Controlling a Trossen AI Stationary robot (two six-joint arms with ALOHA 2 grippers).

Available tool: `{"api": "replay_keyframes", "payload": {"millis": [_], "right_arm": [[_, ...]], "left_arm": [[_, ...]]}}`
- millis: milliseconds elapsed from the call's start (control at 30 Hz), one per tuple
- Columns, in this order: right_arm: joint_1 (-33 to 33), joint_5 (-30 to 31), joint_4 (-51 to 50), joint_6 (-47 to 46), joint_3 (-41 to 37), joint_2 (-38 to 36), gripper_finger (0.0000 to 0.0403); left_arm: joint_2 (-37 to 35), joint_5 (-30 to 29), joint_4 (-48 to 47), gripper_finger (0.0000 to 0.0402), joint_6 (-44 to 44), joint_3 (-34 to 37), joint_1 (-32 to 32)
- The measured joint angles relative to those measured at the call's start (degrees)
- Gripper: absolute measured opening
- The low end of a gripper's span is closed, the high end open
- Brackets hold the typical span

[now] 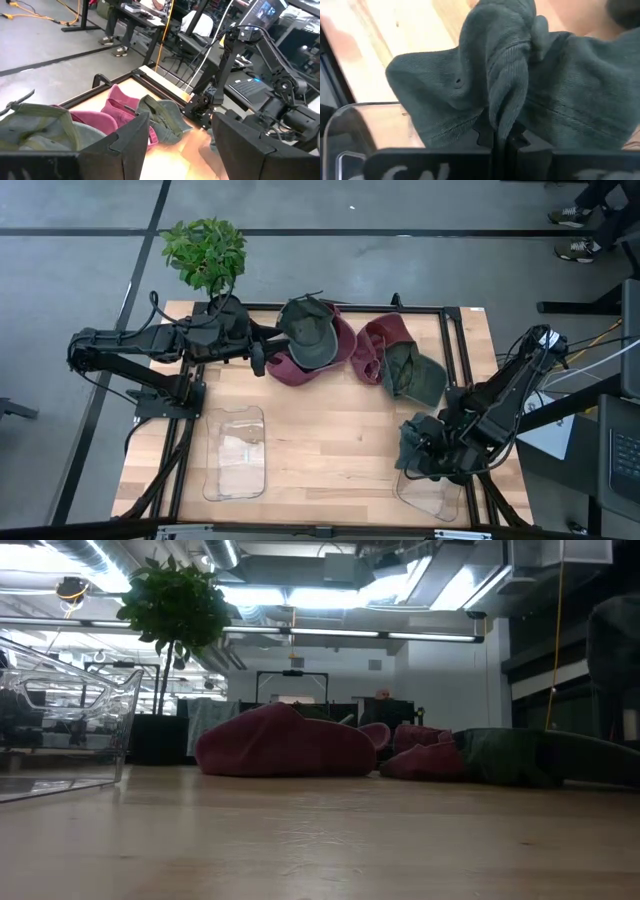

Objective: Pick & Place hat
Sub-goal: Put the bottom left gray cap into the right transparent bin

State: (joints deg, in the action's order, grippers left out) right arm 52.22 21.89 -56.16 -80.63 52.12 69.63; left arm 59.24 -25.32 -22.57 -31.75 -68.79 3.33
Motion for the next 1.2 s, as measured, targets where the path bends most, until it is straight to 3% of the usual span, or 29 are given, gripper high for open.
{"api": "replay_keyframes", "payload": {"millis": [233,500,833,1200], "right_arm": [[1.90,-3.00,5.05,-0.07,0.00,-0.01,0.0004],[3.01,-4.17,3.05,0.03,0.20,-0.02,0.0015],[3.01,-10.10,0.82,3.51,0.26,-1.22,0.0086],[2.98,-10.68,-8.88,-0.34,0.26,-13.67,0.0176]], "left_arm": [[0.00,-1.05,0.00,0.0210,0.00,0.00,-0.02],[0.00,-1.03,-0.07,0.0210,0.02,0.00,-0.02],[0.00,-1.03,-0.16,0.0210,0.04,0.00,-0.02],[0.00,-0.99,-0.17,0.0210,0.04,0.00,-0.02]]}}
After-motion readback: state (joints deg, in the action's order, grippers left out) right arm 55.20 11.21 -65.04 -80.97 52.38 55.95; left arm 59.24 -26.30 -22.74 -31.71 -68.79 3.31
